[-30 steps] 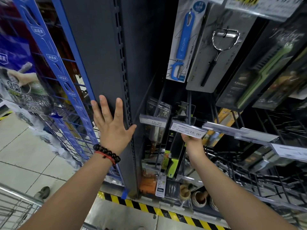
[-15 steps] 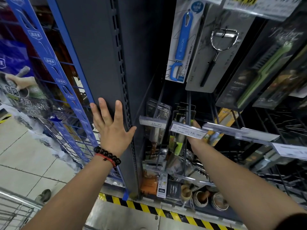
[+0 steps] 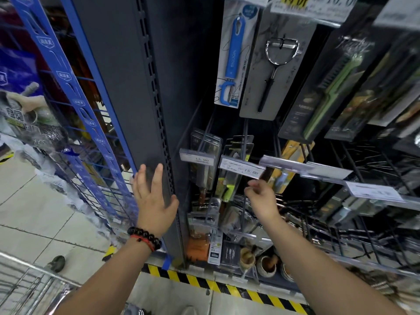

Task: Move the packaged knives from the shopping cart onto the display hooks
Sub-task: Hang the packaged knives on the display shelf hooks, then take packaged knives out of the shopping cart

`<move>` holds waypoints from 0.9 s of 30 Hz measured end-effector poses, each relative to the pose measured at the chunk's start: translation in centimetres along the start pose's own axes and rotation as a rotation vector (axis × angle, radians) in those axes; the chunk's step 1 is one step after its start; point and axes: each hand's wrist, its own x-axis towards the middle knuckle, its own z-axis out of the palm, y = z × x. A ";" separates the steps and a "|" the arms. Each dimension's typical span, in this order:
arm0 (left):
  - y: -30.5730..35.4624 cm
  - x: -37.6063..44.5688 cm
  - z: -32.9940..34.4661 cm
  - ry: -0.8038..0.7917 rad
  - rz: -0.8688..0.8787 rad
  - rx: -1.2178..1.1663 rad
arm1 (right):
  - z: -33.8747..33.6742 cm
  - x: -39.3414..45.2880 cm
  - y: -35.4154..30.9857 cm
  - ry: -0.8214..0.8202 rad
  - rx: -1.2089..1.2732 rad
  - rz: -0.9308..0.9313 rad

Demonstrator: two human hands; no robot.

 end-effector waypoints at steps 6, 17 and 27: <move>1.5 -5.2 -1.0 -0.249 -0.153 0.034 | 0.5 -5.2 -0.7 -0.216 -0.137 -0.184; -0.6 -15.4 -9.5 -0.165 -0.302 0.107 | 8.4 -15.6 -3.2 -0.534 -0.157 -0.362; -8.2 -28.2 -21.7 -0.019 -0.491 0.096 | 18.8 -31.1 -2.8 -0.688 -0.113 -0.437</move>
